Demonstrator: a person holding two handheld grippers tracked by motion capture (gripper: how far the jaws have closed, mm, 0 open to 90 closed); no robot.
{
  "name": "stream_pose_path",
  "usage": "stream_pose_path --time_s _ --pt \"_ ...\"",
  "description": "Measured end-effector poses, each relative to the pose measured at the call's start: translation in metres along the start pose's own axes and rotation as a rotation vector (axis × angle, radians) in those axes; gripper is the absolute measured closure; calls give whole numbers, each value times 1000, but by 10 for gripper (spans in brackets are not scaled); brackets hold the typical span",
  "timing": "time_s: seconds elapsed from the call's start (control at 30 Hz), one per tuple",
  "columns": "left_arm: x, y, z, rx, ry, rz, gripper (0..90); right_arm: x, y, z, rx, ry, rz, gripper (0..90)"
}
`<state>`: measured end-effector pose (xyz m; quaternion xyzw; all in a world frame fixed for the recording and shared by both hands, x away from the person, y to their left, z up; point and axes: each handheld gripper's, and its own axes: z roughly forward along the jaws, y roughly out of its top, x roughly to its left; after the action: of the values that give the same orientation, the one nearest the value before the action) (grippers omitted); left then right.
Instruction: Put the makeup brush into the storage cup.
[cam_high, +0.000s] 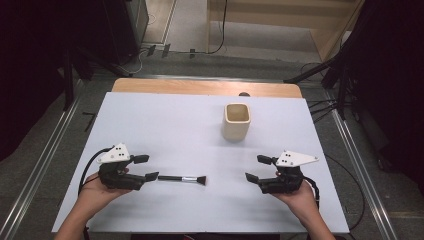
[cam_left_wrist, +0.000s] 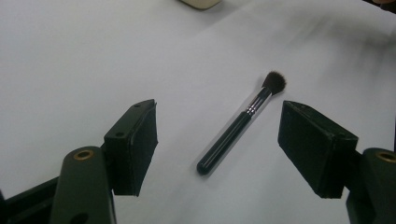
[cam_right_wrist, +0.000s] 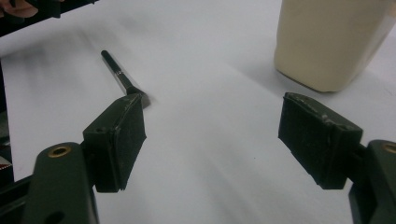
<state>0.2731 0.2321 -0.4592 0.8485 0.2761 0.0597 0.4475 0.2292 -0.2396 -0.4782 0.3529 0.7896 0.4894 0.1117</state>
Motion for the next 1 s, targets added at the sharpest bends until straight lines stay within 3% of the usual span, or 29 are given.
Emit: stream_pose_path --time_s 0.33,1.0 --pt "3 -1 0 18 20 -26 294 -3 0 1 12 1 25 221" --pt "6 0 5 48 15 -34 295 -3 -3 1 62 -16 44 215"
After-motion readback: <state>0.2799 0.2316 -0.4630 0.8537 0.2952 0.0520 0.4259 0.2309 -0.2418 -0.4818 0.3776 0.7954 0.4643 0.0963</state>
